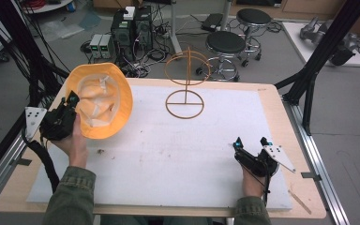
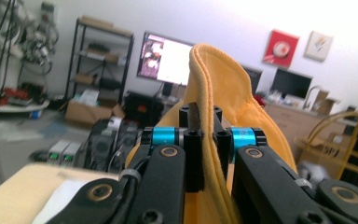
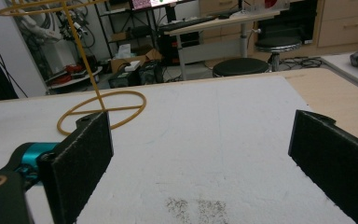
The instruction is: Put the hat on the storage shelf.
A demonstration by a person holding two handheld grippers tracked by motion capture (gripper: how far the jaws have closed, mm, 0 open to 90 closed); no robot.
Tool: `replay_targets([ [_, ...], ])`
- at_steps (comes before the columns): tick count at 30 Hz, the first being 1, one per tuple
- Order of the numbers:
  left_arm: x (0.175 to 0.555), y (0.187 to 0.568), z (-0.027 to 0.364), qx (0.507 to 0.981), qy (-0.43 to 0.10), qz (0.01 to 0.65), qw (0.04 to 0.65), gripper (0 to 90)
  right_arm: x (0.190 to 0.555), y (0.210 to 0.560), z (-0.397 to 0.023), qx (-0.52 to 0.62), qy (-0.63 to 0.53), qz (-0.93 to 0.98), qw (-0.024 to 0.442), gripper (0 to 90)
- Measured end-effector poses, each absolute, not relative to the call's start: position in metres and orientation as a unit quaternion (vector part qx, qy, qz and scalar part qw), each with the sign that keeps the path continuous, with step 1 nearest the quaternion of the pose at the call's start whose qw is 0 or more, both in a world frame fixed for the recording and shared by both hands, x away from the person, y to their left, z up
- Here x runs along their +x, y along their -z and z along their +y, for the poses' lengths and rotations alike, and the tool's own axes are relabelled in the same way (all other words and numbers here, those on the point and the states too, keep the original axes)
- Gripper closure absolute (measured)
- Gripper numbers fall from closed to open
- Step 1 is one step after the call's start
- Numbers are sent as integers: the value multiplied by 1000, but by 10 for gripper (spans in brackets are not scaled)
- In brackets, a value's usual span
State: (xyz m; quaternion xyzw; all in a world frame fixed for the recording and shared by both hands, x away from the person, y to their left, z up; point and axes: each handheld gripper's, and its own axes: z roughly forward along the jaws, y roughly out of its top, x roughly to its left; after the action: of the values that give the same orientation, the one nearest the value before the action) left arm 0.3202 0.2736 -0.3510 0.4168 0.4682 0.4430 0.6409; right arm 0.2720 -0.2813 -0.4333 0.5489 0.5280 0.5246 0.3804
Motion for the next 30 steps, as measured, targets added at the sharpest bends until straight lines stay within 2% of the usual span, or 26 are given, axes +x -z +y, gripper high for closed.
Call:
replay_targets([
  [23, 361, 321, 258, 411, -470, 442, 644, 874, 267, 431, -285, 551, -537, 511, 384, 52],
  [26, 370, 312, 253, 431, -481, 429, 632, 874, 266, 430, -284, 550, -536, 511, 385, 52],
  [30, 377, 301, 246, 435, -485, 424, 629, 873, 266, 430, -284, 548, -537, 512, 387, 52],
])
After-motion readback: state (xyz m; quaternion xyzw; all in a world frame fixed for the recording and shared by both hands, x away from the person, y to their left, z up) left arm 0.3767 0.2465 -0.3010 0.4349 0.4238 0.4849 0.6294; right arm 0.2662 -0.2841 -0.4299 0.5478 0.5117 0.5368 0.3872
